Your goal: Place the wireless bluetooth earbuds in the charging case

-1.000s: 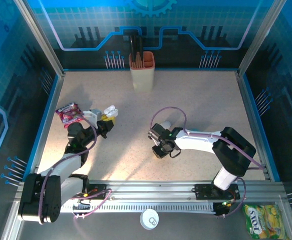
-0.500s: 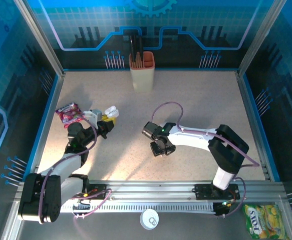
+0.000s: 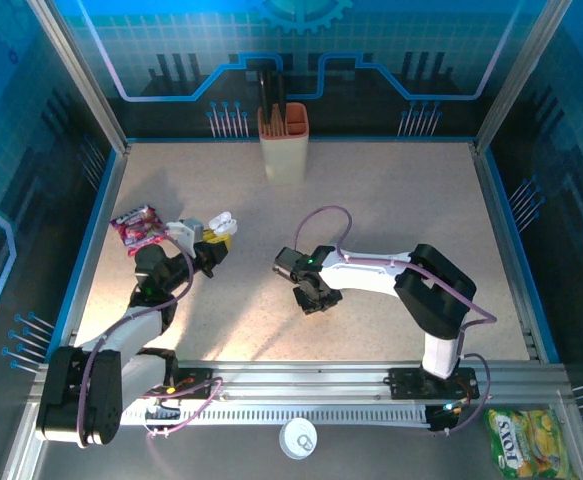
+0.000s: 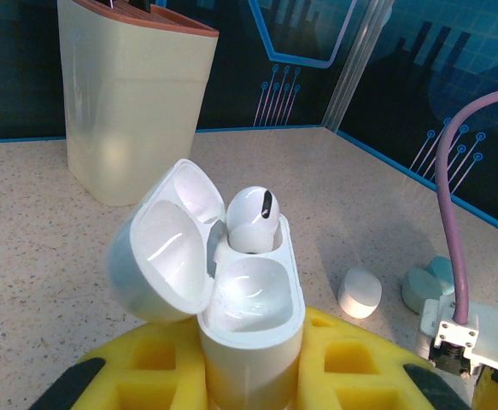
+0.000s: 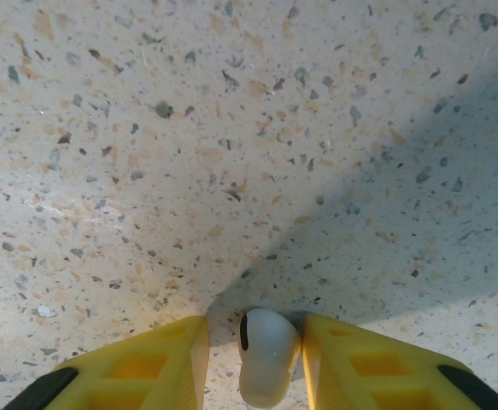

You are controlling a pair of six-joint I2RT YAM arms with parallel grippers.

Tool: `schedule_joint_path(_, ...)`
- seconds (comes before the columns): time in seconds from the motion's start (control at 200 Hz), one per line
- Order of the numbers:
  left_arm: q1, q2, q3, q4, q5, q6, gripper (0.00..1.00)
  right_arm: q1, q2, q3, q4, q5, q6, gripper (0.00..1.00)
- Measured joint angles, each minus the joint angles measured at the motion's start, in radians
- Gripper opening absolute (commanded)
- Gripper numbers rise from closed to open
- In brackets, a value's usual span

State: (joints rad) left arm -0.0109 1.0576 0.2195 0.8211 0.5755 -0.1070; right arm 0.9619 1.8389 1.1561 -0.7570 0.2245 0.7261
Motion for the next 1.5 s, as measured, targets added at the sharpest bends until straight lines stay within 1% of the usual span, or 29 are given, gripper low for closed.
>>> schedule_joint_path(0.055,0.0,0.0,0.0,0.0,0.003,0.0,0.18,0.0,0.0,0.0,0.0,0.0,0.0,0.32)
schedule_joint_path(0.18,0.0,0.0,0.0,0.0,0.01,-0.001,0.18,0.0,0.0,0.001,0.003,-0.002,0.0,0.25)
schedule_joint_path(0.285,0.0,0.0,0.0,0.0,0.01,-0.001,0.18,0.0,0.001,0.001,0.006,-0.003,0.0,0.23)
schedule_joint_path(0.4,0.0,0.0,0.0,0.0,0.01,-0.003,0.18,0.0,0.001,0.001,0.007,-0.003,0.0,0.23)
schedule_joint_path(0.445,0.0,0.0,0.0,0.0,0.01,-0.004,0.18,0.0,0.001,0.001,0.007,-0.003,0.0,0.25)
schedule_joint_path(0.54,0.0,0.0,0.0,0.0,0.011,-0.008,0.18,0.0,0.001,0.001,0.009,0.0,0.002,0.33)
schedule_joint_path(0.595,0.0,0.0,0.0,0.0,0.014,-0.008,0.18,0.0,0.001,0.001,0.009,0.002,-0.001,0.34)
schedule_joint_path(1.14,0.0,0.013,0.0,0.0,0.025,-0.019,0.18,-0.001,-0.006,0.002,0.016,0.003,0.0,0.33)
schedule_joint_path(1.346,0.0,0.017,0.0,0.0,0.025,-0.023,0.19,-0.001,-0.018,0.004,0.017,0.003,-0.002,0.26)
schedule_joint_path(1.501,0.0,0.017,0.0,0.0,0.025,-0.023,0.19,-0.001,-0.016,0.004,0.017,0.003,-0.004,0.25)
